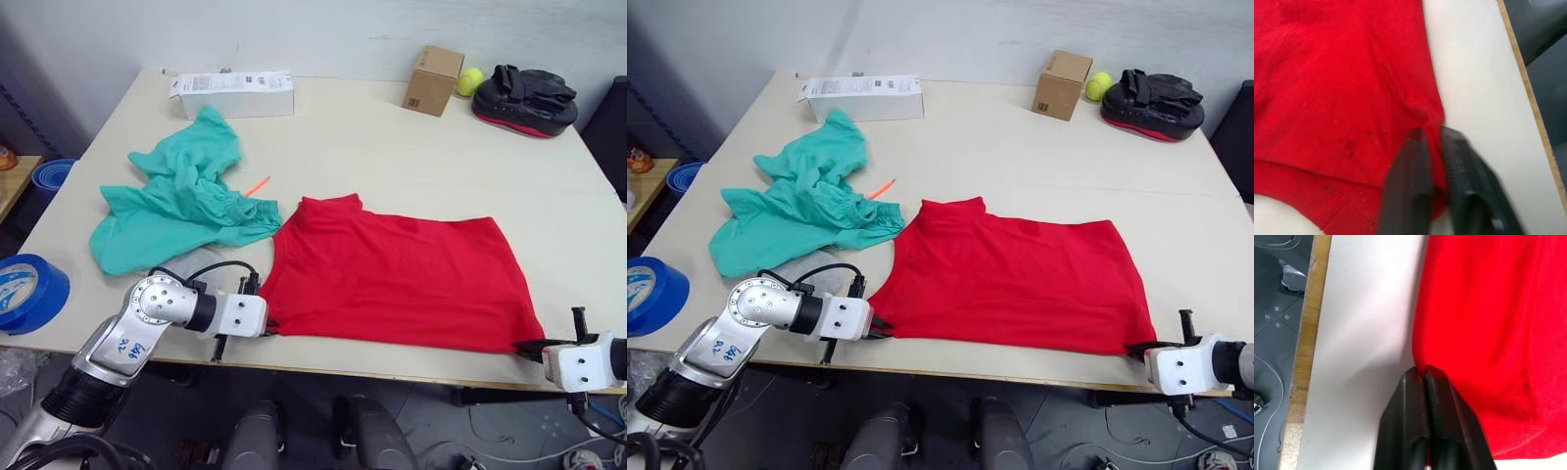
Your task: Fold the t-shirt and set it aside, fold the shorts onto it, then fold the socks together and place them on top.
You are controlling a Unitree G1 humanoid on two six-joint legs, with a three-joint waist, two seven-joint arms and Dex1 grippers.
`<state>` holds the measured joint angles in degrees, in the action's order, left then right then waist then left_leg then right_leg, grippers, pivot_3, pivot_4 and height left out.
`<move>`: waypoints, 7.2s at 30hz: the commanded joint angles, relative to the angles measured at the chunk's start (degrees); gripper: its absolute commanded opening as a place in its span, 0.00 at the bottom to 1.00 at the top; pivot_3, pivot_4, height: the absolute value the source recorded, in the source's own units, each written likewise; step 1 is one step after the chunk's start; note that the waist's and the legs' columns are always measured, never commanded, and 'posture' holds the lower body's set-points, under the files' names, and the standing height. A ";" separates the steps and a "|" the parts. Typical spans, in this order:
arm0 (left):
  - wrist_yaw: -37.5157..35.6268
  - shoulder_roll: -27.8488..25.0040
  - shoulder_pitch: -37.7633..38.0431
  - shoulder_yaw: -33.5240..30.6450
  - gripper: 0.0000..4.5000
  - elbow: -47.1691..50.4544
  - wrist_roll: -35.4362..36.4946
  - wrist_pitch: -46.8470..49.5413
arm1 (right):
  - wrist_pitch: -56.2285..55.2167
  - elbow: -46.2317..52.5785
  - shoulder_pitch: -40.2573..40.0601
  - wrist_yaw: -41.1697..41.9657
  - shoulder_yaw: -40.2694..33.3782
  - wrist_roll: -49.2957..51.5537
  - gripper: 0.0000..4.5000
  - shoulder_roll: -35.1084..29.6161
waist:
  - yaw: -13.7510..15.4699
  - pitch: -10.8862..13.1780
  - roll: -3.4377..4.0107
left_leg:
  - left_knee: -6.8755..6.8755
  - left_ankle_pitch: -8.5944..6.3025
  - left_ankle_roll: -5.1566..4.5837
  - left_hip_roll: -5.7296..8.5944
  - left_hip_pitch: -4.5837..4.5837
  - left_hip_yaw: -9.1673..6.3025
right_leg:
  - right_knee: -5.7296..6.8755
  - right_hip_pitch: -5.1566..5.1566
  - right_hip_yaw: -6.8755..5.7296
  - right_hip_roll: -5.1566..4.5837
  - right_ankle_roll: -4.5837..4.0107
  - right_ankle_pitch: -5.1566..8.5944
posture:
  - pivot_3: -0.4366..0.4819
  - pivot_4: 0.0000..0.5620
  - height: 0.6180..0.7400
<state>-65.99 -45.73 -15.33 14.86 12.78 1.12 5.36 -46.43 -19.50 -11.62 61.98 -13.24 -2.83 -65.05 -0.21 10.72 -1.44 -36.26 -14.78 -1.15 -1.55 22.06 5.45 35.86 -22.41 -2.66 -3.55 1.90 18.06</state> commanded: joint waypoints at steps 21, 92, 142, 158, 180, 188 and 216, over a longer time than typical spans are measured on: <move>-0.61 -2.69 8.41 -1.04 0.01 7.24 5.74 7.49 | 0.65 1.12 -5.59 7.51 2.43 6.96 0.00 -8.08 | 0.16 -0.02 0.24 | 0.14 -0.05 0.08 -0.01 -0.05 -0.03 | 0.07 -0.05 -0.07 0.02 -0.08 0.09 | 0.48 0.27 1.00; 3.24 24.48 -50.18 -9.17 0.60 -69.83 10.61 27.83 | 87.26 -22.14 54.81 -3.92 13.00 15.53 0.41 8.47 | -0.19 0.13 0.12 | -1.17 0.13 0.20 0.12 1.33 0.32 | 1.74 -1.69 0.04 -0.05 1.11 -0.48 | 0.48 0.27 1.00; 10.41 30.78 -54.46 -13.27 0.90 -81.35 4.60 11.49 | 69.07 2.56 31.78 -3.30 1.34 19.40 0.00 10.25 | 0.00 0.15 0.09 | -1.14 0.10 0.15 0.11 1.13 0.29 | 1.67 -1.48 -0.01 -0.02 1.13 -0.50 | 0.48 0.27 1.00; -6.75 27.42 -47.18 -11.70 0.01 -68.25 3.59 -1.44 | 65.32 3.38 30.84 0.40 -3.80 24.83 0.00 9.50 | -0.10 0.15 0.08 | -1.06 0.18 0.32 0.09 1.11 0.33 | 1.66 -1.48 0.01 0.01 1.13 -0.50 | 0.48 0.27 1.00; 10.90 19.17 -32.99 -4.70 0.01 -52.89 -9.53 -46.14 | 6.80 -21.20 24.25 12.29 0.76 9.02 0.00 2.87 | -0.03 0.15 0.09 | -1.09 0.03 0.06 0.09 0.83 0.28 | 1.55 -1.17 0.01 -0.02 1.15 -0.52 | 0.48 0.27 1.00; 23.41 16.61 -35.11 -3.05 0.01 -59.54 -16.38 -61.93 | 9.35 -22.11 24.33 15.48 1.16 13.14 0.00 2.78 | 0.00 0.16 0.08 | -0.89 0.02 0.09 0.07 0.48 0.41 | 1.48 -0.94 0.13 -0.02 1.13 -0.51 | 0.48 0.27 1.00; 2.60 8.33 -18.14 -0.71 0.87 -35.61 6.94 -30.15 | 15.60 -9.66 19.92 17.26 1.49 20.00 0.77 -0.03 | -0.43 0.14 0.11 | -0.80 -0.02 0.09 -0.06 0.27 0.57 | 1.56 -0.89 0.33 0.01 1.03 -0.45 | 0.48 0.27 1.00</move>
<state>-60.56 -36.15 -33.86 16.09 -27.30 3.70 -31.32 -34.77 -33.06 8.54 78.50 -9.34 13.43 -63.15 -0.63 10.86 -1.34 -37.06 -14.79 -1.04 -1.62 22.34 6.00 37.44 -23.30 -2.35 -3.54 2.90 17.62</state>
